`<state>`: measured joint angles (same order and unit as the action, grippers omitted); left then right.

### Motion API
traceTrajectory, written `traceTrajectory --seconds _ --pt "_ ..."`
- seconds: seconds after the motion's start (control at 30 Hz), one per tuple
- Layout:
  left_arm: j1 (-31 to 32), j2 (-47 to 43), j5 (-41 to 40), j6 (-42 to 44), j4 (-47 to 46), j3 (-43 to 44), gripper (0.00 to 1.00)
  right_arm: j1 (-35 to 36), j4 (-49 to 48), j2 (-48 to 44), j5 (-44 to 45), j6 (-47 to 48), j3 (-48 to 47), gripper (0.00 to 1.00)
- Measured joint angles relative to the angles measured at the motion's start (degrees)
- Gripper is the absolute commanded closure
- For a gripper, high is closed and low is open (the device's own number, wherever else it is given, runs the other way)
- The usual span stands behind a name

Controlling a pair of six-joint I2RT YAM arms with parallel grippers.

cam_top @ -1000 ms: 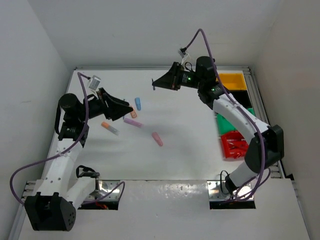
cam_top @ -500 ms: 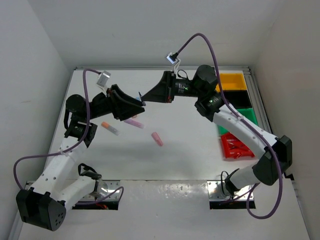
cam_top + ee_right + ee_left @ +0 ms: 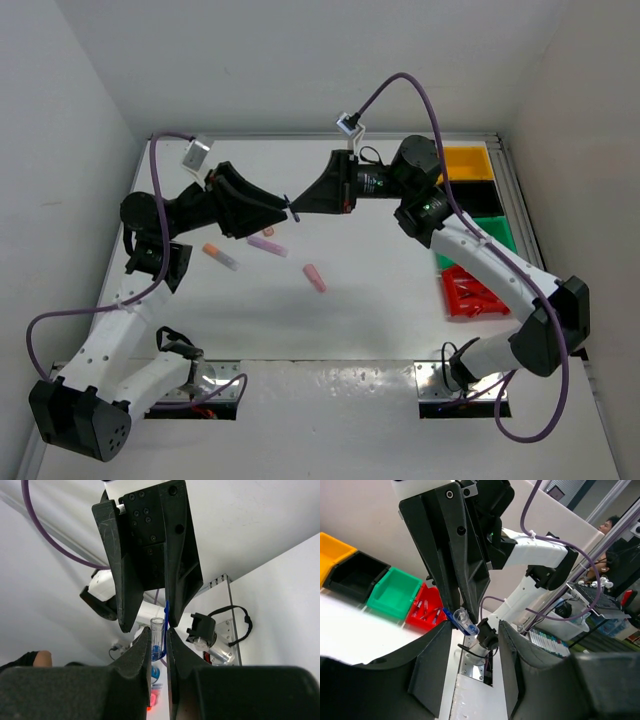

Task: Sort the stationery into containers
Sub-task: Pick up the pen cap from the center of the board.

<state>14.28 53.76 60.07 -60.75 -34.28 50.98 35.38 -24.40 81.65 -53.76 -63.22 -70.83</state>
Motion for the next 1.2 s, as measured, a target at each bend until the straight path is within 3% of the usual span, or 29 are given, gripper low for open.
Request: traceTrajectory --seconds 0.3,1.2 --pt "0.0 0.0 -0.1 -0.8 0.1 0.3 0.62 0.0 0.0 -0.4 -1.0 0.0 0.0 1.0" --pt "0.3 1.4 -2.3 3.2 5.7 2.1 0.73 0.8 1.3 -1.8 -1.8 0.7 2.1 1.0"
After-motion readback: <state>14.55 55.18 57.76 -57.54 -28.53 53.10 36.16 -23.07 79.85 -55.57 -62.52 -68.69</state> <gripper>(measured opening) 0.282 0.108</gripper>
